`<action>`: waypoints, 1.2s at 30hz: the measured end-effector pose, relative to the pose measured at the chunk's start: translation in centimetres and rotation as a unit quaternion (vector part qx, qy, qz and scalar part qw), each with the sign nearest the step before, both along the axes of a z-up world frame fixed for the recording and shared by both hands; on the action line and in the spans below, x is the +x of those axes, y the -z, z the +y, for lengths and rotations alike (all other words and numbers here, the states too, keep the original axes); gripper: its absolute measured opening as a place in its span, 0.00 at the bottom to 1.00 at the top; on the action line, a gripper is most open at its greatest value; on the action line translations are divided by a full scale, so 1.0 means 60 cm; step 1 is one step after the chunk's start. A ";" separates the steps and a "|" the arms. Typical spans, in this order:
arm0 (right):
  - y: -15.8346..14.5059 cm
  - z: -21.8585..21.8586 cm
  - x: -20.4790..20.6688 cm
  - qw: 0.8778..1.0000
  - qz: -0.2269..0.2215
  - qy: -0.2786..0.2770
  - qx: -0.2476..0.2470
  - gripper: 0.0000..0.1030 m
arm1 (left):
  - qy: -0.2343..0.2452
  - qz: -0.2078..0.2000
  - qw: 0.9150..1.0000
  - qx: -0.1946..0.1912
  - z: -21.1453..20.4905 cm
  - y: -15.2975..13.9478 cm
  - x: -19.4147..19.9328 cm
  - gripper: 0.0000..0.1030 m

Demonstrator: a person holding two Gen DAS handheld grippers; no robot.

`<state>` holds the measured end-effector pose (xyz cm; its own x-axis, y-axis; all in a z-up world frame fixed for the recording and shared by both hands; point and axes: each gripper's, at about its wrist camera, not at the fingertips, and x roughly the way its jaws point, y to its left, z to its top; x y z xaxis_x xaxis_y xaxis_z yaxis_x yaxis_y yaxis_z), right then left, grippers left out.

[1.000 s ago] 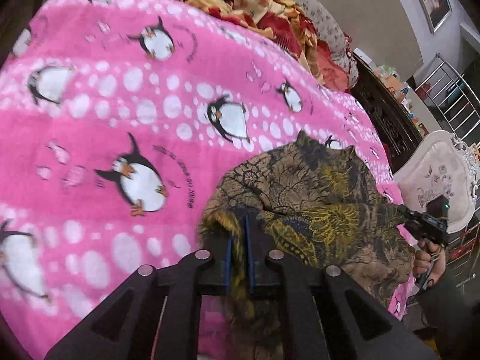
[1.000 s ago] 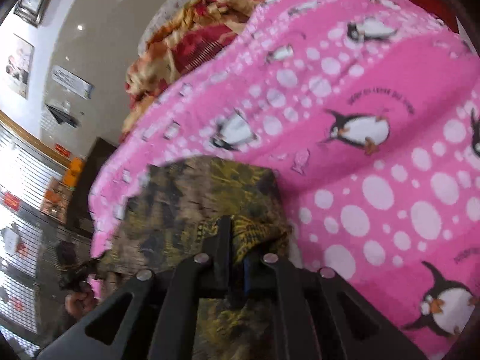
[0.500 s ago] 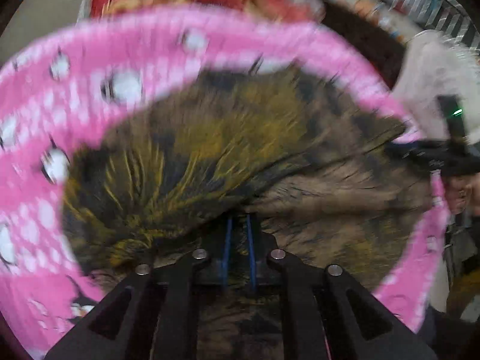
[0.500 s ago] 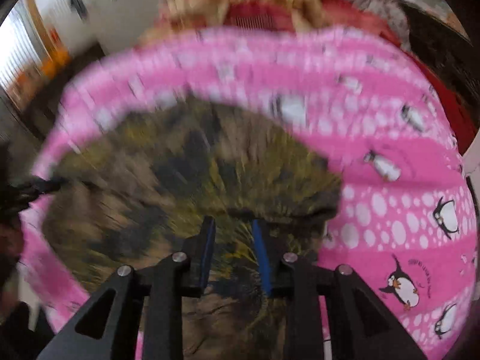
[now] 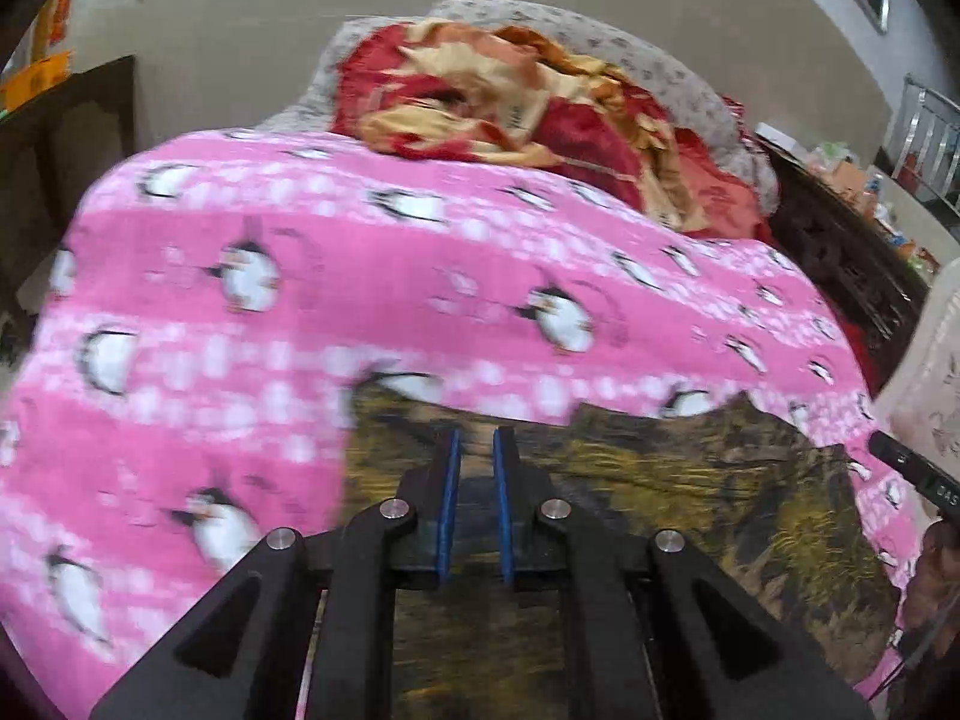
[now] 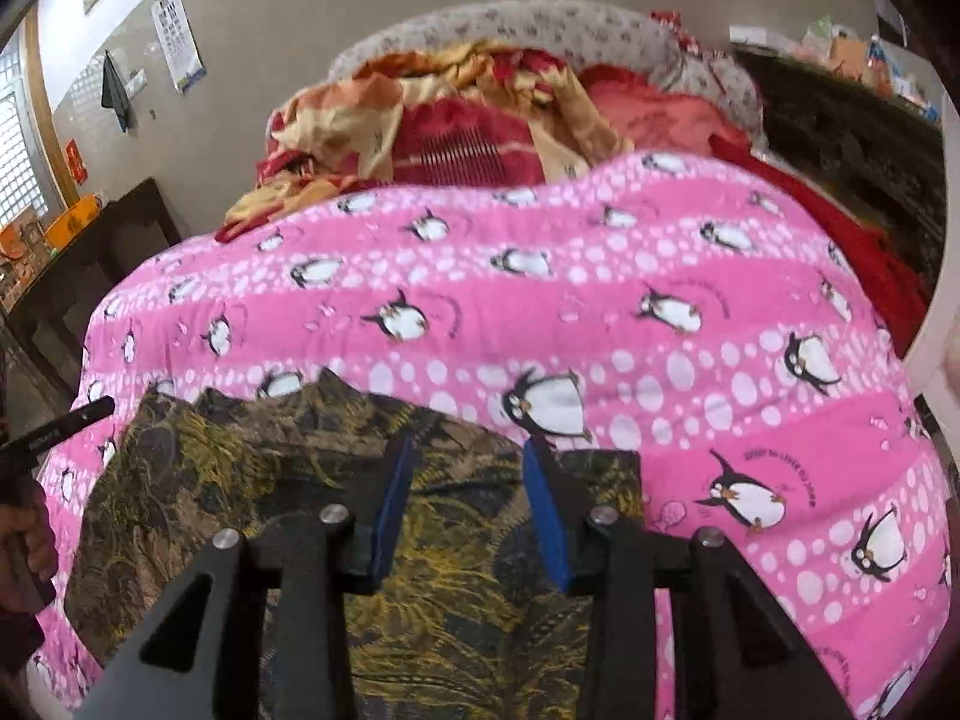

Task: Fold small clothes

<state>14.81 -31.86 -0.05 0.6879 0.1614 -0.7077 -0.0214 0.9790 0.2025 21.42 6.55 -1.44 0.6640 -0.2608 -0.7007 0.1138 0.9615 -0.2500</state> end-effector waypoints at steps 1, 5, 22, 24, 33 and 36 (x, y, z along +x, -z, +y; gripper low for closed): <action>0.003 0.005 0.000 1.000 0.000 0.016 0.003 0.39 | 0.008 0.004 1.000 -0.001 -0.013 0.010 0.003 0.00; 0.047 0.028 0.022 0.999 0.000 0.047 -0.022 0.41 | 0.008 0.040 0.999 0.025 -0.035 0.075 0.008 0.00; 0.016 0.024 -0.054 0.998 -0.010 -0.010 -0.066 0.30 | 0.023 0.030 0.999 -0.026 0.017 0.061 -0.136 0.00; 0.000 0.062 -0.099 0.997 0.004 -0.050 -0.065 0.39 | 0.043 0.025 0.998 -0.028 0.008 0.052 -0.187 0.00; 0.098 0.063 -0.206 0.992 0.067 -0.063 -0.085 0.34 | 0.070 0.082 0.990 -0.092 0.059 0.090 -0.318 0.00; 0.058 0.091 -0.206 0.989 0.055 -0.016 -0.134 0.32 | 0.069 0.072 0.989 -0.107 0.070 0.101 -0.339 0.00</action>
<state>2.47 -26.38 -3.55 0.6019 -0.0222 -0.7983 -0.0450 0.9971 -0.0617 1.11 10.73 -7.50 0.5092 -0.4942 -0.7046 0.1891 0.8629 -0.4686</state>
